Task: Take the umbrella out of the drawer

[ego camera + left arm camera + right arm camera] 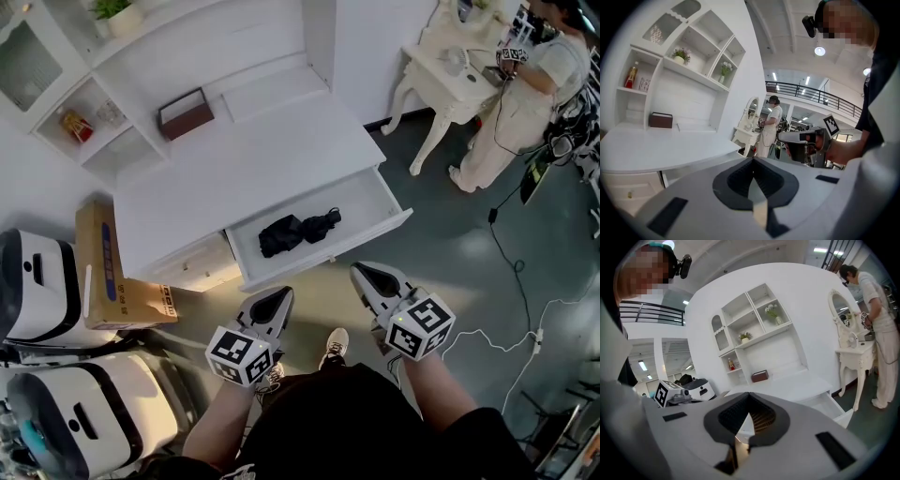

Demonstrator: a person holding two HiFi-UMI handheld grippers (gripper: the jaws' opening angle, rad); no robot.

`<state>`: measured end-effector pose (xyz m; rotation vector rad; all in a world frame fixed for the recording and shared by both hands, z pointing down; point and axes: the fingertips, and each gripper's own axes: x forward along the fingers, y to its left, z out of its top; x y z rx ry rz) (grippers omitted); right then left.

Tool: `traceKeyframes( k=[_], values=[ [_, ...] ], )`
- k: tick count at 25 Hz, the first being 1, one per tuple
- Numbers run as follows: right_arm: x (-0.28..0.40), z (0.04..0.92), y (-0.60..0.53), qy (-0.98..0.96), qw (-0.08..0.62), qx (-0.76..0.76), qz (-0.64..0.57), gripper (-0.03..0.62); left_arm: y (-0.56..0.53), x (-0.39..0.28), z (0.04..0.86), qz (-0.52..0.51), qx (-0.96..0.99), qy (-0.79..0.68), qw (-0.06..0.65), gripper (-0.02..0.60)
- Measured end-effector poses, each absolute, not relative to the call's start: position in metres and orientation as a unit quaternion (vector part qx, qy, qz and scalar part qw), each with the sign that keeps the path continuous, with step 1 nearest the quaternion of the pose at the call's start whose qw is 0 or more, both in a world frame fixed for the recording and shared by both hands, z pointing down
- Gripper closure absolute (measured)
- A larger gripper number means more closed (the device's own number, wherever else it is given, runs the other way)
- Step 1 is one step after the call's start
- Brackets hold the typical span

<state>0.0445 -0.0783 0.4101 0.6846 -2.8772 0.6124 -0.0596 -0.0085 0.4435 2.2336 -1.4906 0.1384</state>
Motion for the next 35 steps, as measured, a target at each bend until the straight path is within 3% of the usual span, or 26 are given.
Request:
traceKeyframes(
  k=[16, 35],
  values=[
    [0.056, 0.422, -0.113, -0.953, 0.056, 0.205, 0.217, 0.592, -0.053, -0.056, 0.452, 0.094, 0.793, -0.564, 0.211, 0.577],
    [0.042, 0.444, -0.171, -0.909, 0.053, 0.33, 0.248, 0.591, -0.147, -0.09, 0.535, 0.201, 0.839, -0.45, 0.229, 0.577]
  ],
)
